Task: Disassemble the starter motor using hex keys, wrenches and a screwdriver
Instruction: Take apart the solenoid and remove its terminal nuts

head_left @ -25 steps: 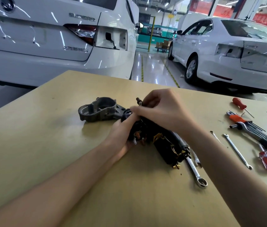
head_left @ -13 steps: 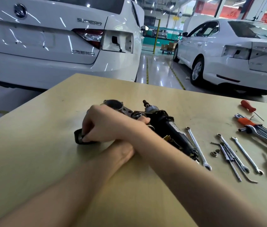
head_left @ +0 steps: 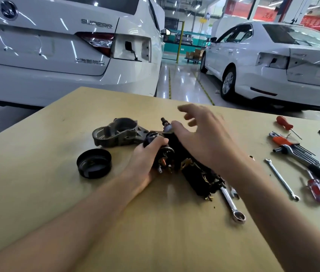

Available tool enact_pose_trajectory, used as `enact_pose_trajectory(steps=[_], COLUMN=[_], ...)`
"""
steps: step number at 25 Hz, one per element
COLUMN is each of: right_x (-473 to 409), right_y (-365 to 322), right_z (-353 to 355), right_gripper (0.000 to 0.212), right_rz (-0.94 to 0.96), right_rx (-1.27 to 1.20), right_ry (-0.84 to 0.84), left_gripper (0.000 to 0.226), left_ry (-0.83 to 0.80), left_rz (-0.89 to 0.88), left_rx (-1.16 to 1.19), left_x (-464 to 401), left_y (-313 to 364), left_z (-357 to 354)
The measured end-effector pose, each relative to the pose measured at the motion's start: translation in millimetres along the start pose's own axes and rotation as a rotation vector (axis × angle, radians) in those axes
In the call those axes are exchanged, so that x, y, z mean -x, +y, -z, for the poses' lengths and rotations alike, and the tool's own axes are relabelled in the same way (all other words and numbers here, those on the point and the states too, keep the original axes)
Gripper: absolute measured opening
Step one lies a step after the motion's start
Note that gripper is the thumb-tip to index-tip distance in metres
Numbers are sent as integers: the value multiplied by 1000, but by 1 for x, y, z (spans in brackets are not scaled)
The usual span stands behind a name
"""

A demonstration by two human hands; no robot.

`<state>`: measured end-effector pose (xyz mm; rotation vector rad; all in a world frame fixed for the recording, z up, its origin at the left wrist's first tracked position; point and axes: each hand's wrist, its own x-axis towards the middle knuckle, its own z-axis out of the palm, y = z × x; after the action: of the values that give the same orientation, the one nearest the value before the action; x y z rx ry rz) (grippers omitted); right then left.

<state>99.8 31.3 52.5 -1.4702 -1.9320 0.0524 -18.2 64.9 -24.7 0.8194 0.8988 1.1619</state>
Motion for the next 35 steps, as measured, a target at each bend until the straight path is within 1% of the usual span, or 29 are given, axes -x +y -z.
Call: enact_pose_trajectory(steps=[1, 2, 3, 4, 5, 6, 8, 10, 12, 13, 16, 17, 18, 20, 22, 24, 26, 29, 30, 31, 35], right_x=[3, 7, 11, 15, 19, 22, 19, 21, 28, 31, 34, 33, 31, 28, 28, 30, 34, 36, 36, 36, 39], right_y=[18, 30, 44, 50, 47, 43, 44, 49, 52, 53, 59, 62, 66, 69, 69, 67, 60, 55, 53, 52, 49], right_z=[5, 9, 14, 14, 12, 6, 0, 6, 13, 18, 35, 41, 46, 52, 52, 48, 42, 34, 31, 28, 25], right_gripper=[57, 66, 74, 81, 85, 85, 75, 67, 67, 70, 77, 72, 62, 45, 35, 33, 41, 70, 77, 79, 78], right_rz=[-160, -260, -365, -437, -454, -419, -402, -379, -349, -352, -452, -465, -462, -436, -374, -260, -90, 192, 268, 318, 387], right_rx=[91, 143, 123, 60, 25, 1, -49, -29, 16, -3, -248, -342, -428, -577, -673, -669, -606, -469, -423, -390, -373], right_ry=[-105, -235, -385, -465, -541, -566, -541, -563, -562, -564, -600, -611, -587, -473, -306, -122, 53, 248, 289, 318, 339], left_gripper=[25, 21, 18, 16, 15, 15, 12, 9, 9, 12, 16, 17, 18, 19, 20, 23, 25, 25, 26, 28, 30], left_ry=[19, 42, 54, 64, 74, 82, 99, 131, 132, 124, 140, 136, 129, 101, 48, -11, -70, -186, -213, -232, -262], left_rz=[-25, -40, -61, -72, -80, -89, -127, -171, -158, -130, -18, 10, 36, 78, 111, 152, 206, 268, 277, 280, 250], left_rx=[-11, -31, -56, -66, -65, -61, -97, -126, -70, -16, 155, 190, 200, 178, 155, 124, 74, -28, -73, -118, -232], left_x=[-2, 0, 0, -1, 0, 0, -1, 0, 1, 1, 0, 0, -1, -1, 0, 1, 1, 3, 3, 4, 8], left_y=[-1, -1, -2, -3, -3, -3, -3, -4, -3, -2, 6, 8, 9, 11, 14, 17, 18, 20, 20, 20, 19], left_z=[-2, -2, -2, -3, -5, -5, -6, -7, -7, -7, -5, -4, -2, 1, 4, 6, 9, 10, 10, 10, 4])
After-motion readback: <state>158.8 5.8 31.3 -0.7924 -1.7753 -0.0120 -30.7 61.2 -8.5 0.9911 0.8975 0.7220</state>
